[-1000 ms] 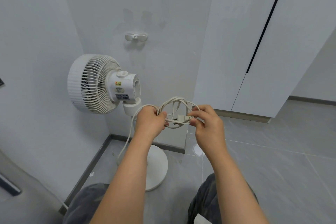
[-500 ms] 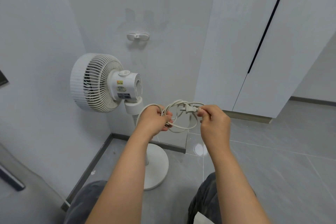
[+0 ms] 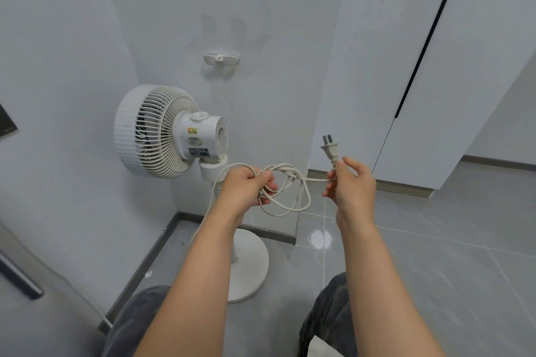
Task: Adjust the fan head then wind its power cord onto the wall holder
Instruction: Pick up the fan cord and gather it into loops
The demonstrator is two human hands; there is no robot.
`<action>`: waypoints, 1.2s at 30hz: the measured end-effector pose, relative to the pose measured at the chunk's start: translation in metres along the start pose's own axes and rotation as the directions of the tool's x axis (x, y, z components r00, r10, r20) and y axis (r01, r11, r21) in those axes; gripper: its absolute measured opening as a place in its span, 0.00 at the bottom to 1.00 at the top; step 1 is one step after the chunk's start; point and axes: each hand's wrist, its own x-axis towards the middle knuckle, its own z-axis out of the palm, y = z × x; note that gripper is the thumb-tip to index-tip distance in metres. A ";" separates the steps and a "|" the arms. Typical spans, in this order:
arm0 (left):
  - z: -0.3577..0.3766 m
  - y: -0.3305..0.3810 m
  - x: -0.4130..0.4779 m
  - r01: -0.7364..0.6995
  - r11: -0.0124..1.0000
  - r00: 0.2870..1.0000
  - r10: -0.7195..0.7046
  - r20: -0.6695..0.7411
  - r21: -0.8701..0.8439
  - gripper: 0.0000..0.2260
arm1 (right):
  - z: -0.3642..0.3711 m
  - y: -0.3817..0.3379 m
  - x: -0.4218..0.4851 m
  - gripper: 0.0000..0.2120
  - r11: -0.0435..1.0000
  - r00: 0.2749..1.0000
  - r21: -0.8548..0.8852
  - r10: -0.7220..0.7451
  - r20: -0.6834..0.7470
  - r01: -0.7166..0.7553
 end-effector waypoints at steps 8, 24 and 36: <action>0.006 0.003 -0.004 -0.137 0.991 0.982 0.136 -0.128 0.003 0.07 | 0.001 0.014 -0.006 0.12 0.910 0.967 -0.333 -0.255 0.018 0.246; 0.005 0.004 -0.006 -0.269 0.961 0.946 0.275 -0.168 0.060 0.10 | 0.013 -0.001 -0.009 0.30 0.711 0.926 -0.593 -0.272 0.263 0.378; 0.000 0.007 0.000 -0.298 0.953 0.924 0.275 -0.265 -0.051 0.09 | 0.010 0.003 -0.003 0.16 0.805 0.941 -0.495 -0.325 0.094 0.328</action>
